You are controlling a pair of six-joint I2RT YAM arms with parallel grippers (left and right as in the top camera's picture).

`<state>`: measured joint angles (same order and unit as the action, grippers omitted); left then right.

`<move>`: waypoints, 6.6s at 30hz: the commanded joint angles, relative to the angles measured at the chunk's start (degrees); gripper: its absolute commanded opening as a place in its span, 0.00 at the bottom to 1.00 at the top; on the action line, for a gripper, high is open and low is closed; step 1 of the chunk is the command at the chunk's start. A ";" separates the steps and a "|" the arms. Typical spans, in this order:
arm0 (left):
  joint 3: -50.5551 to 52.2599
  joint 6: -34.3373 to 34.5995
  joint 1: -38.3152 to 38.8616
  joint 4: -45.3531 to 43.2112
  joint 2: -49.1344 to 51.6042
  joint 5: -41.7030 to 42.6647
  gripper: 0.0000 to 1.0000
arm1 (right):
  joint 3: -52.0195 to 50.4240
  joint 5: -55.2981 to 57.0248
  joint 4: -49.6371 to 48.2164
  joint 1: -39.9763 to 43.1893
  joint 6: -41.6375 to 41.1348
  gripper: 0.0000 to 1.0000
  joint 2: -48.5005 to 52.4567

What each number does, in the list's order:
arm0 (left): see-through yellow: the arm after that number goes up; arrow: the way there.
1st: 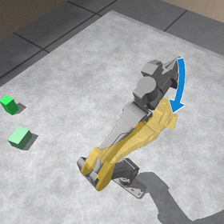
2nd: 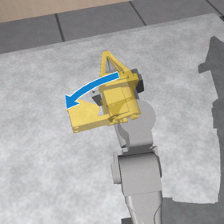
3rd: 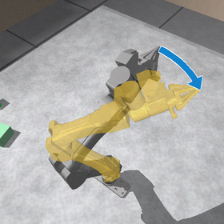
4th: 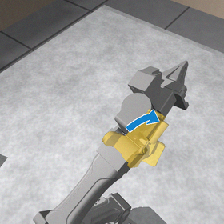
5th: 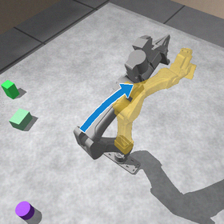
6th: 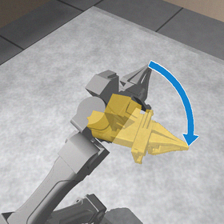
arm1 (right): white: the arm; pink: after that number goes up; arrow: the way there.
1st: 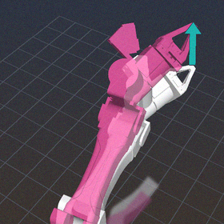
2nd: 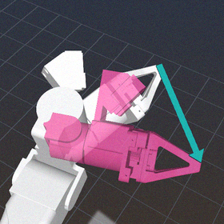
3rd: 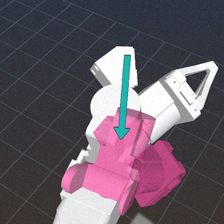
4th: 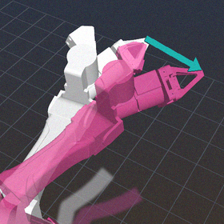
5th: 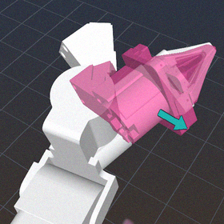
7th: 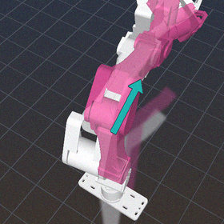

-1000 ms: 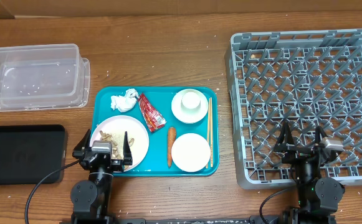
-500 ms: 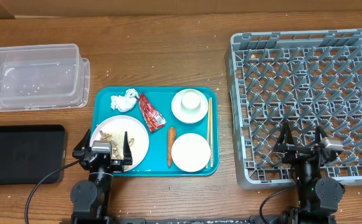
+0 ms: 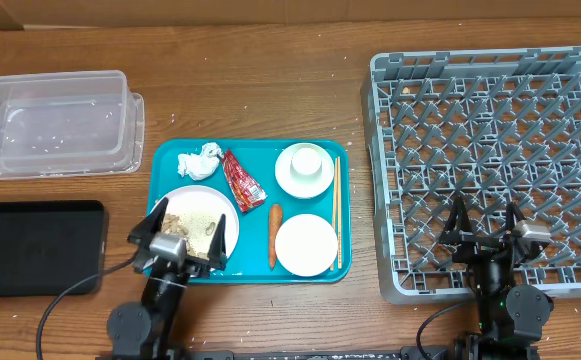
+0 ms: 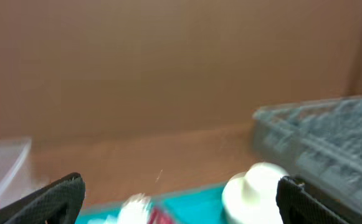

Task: Sort waste into correct bins and load items into the dishwasher
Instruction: 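Move the left gripper to the white plate's rim, then grasp the white plate rim with the left gripper, then lift the plate and carry it left over the black tray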

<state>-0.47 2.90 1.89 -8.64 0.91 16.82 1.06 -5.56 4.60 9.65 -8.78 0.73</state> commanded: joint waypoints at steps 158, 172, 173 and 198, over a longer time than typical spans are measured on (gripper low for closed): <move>-81.24 25.03 21.38 83.34 102.05 -26.69 0.04 | -0.61 0.37 -0.26 0.07 0.26 1.00 -0.57; -98.05 25.35 14.82 96.74 102.05 -33.77 0.04 | -0.61 0.37 -0.26 0.07 0.26 1.00 -0.57; -98.64 25.35 13.51 97.02 102.05 -33.79 0.04 | -0.61 0.37 -0.26 0.07 0.26 1.00 -0.57; -99.12 16.70 -32.96 82.07 102.05 -7.93 0.04 | -0.61 0.37 -0.28 0.07 0.26 1.00 -0.57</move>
<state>-98.04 22.37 -27.33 75.18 102.48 2.44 1.06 -5.56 4.54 9.67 -8.73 0.73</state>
